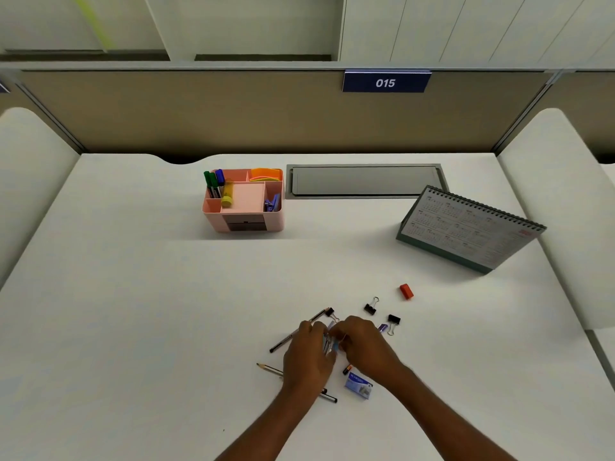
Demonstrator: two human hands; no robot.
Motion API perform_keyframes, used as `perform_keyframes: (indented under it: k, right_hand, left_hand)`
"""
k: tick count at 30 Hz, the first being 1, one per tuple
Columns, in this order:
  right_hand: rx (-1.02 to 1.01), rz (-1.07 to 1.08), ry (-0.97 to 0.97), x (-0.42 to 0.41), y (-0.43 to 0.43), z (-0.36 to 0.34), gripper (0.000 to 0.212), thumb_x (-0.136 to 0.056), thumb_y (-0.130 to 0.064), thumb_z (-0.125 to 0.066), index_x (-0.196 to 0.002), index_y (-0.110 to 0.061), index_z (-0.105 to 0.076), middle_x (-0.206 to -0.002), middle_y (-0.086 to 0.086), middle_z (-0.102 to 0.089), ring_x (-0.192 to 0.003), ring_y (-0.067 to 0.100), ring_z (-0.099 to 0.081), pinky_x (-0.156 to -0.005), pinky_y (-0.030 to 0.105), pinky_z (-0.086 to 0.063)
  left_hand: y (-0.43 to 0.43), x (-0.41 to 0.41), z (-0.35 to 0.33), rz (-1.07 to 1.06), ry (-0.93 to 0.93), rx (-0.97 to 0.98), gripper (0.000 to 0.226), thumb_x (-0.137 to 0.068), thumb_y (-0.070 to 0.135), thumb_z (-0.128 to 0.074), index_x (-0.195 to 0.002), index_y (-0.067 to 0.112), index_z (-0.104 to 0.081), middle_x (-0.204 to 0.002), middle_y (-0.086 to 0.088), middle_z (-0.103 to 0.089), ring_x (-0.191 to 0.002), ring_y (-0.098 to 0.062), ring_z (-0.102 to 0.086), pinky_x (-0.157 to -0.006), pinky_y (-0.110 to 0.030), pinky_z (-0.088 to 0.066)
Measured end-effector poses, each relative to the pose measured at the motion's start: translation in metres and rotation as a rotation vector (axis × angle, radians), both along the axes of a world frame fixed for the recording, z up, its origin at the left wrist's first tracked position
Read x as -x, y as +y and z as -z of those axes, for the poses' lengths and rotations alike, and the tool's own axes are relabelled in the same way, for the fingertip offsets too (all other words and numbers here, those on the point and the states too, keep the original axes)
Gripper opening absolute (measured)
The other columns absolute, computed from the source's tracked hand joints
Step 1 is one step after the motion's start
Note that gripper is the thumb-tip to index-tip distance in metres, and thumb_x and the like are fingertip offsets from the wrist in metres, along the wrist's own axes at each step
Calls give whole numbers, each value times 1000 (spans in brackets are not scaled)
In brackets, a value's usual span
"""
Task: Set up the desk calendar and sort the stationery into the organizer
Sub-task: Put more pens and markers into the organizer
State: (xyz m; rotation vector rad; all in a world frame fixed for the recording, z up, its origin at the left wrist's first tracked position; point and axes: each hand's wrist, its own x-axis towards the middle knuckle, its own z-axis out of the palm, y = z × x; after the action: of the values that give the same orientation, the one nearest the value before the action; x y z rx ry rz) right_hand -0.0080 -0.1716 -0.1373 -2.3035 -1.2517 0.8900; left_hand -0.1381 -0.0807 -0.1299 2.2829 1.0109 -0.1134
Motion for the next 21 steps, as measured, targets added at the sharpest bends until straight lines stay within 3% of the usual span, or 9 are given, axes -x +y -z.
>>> perform_keyframes:
  k: [4,7,13,17,21]
  right_hand:
    - [-6,25,28,3,-1,-2,26,-89,-2,-64,-104,-17,-77,-96,3,-71,-88,17,-63,-82,33,-54]
    - [-62,108,96,3,-3,-7,24,-92,-3,-65,-107,-16,-78,-100,-1,-76,-91,10,-69,-85,24,-56]
    - [-186,229,241,-4,10,-28,21,-92,-9,-72,-112,-16,-76,-90,-9,-76,-78,-2,-72,-77,14,-56]
    - [-290,291,242,-10,37,-47,21,-89,-14,-77,-110,-17,-77,-92,-8,-78,-82,-1,-73,-82,20,-60]
    - [-378,333,251,-15,67,-68,22,-90,-13,-76,-110,-20,-77,-89,-8,-78,-78,1,-74,-76,16,-58]
  left_hand:
    - [-3,1,-1,-47,-37,-13,35,-92,36,-71,-124,28,-59,-121,6,-57,-107,-12,-62,-80,-22,-54]
    - [-2,3,-3,-92,-110,29,39,-91,35,-73,-127,28,-60,-120,7,-56,-104,-11,-63,-79,-21,-55]
    - [14,0,-14,-133,-298,21,48,-87,35,-79,-130,26,-60,-118,7,-59,-101,-8,-64,-83,-18,-54]
    - [41,-6,-30,-132,-384,12,46,-88,30,-79,-131,24,-64,-115,7,-58,-99,-9,-65,-83,-19,-57]
    - [76,-15,-54,-193,-460,-4,42,-84,35,-83,-122,26,-67,-109,9,-60,-88,-5,-64,-78,-15,-56]
